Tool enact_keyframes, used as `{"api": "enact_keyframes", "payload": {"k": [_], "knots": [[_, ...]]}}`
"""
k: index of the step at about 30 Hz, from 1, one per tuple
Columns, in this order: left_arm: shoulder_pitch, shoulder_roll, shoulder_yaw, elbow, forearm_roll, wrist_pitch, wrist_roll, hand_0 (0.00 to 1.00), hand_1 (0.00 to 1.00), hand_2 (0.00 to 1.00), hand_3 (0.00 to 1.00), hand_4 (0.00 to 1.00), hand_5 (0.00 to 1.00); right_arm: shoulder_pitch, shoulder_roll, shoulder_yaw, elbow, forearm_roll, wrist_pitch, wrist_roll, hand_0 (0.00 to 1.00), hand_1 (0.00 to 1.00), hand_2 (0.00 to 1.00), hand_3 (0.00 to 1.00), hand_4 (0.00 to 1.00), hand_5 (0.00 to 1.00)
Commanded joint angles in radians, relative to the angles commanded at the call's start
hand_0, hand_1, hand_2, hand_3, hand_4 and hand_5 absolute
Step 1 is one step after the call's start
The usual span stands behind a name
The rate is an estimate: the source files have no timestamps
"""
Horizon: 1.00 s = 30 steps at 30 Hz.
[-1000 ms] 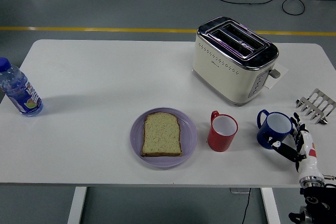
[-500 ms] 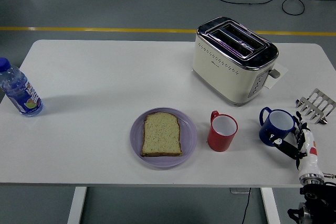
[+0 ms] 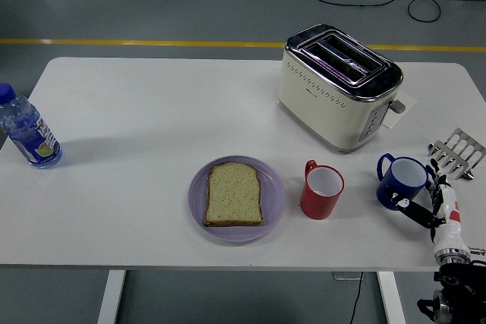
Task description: Pick up the cup,pour liquid into bread,place the cup on the desk
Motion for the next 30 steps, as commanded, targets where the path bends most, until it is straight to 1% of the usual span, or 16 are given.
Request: {"api": "enact_keyframes", "payload": {"k": [8, 12, 14, 15, 18, 19, 24, 25, 30], "knots": [[-0.001, 0.0, -0.003, 0.0, 0.0, -0.001, 0.0, 0.654, 0.619, 0.61, 0.528, 0.308, 0.75, 0.007, 0.002, 0.01, -0.011, -0.016, 0.002, -0.009, 0.998, 0.902, 0.985, 0.998, 0.998, 0.114], [-0.003, 0.0, -0.007, 0.0, 0.001, -0.001, 0.001, 0.654, 0.619, 0.61, 0.528, 0.308, 0.75, 0.005, 0.0, 0.022, -0.005, -0.022, 0.004, -0.008, 0.998, 0.902, 0.985, 0.998, 0.998, 0.114], [-0.003, 0.0, -0.007, 0.0, 0.0, 0.0, 0.001, 0.654, 0.619, 0.611, 0.529, 0.308, 0.755, 0.003, -0.002, 0.022, 0.001, -0.013, 0.005, -0.002, 0.998, 0.902, 0.984, 0.998, 0.996, 0.106], [-0.003, 0.0, -0.008, 0.001, 0.0, 0.0, 0.001, 0.654, 0.619, 0.611, 0.529, 0.308, 0.755, 0.004, -0.003, 0.018, 0.006, 0.0, 0.001, 0.015, 0.998, 0.902, 0.984, 0.998, 0.996, 0.106], [-0.005, 0.001, -0.009, 0.0, 0.003, 0.0, 0.0, 0.654, 0.619, 0.611, 0.529, 0.308, 0.755, 0.006, -0.002, 0.012, 0.012, 0.019, -0.001, 0.036, 0.998, 0.902, 0.984, 0.998, 0.996, 0.106], [-0.005, 0.0, -0.007, 0.0, 0.002, -0.001, 0.001, 0.654, 0.619, 0.611, 0.528, 0.308, 0.757, 0.009, -0.001, 0.007, 0.013, 0.027, -0.001, 0.042, 0.952, 0.881, 0.954, 0.998, 0.998, 0.114], [-0.006, 0.0, -0.008, 0.0, 0.001, -0.001, 0.001, 0.654, 0.619, 0.611, 0.528, 0.308, 0.757, 0.014, 0.001, -0.006, 0.009, 0.039, -0.004, 0.051, 0.952, 0.881, 0.954, 0.998, 0.998, 0.114], [-0.006, 0.0, -0.008, 0.0, 0.001, -0.001, 0.001, 0.654, 0.619, 0.611, 0.529, 0.307, 0.759, 0.014, 0.001, -0.006, 0.009, 0.039, -0.004, 0.051, 0.937, 0.854, 0.928, 0.998, 0.998, 0.107], [-0.006, 0.0, -0.011, 0.0, 0.003, 0.0, 0.001, 0.654, 0.619, 0.611, 0.529, 0.307, 0.759, 0.021, 0.002, -0.017, 0.004, 0.037, -0.002, 0.045, 0.937, 0.854, 0.928, 0.998, 0.998, 0.107]]}}
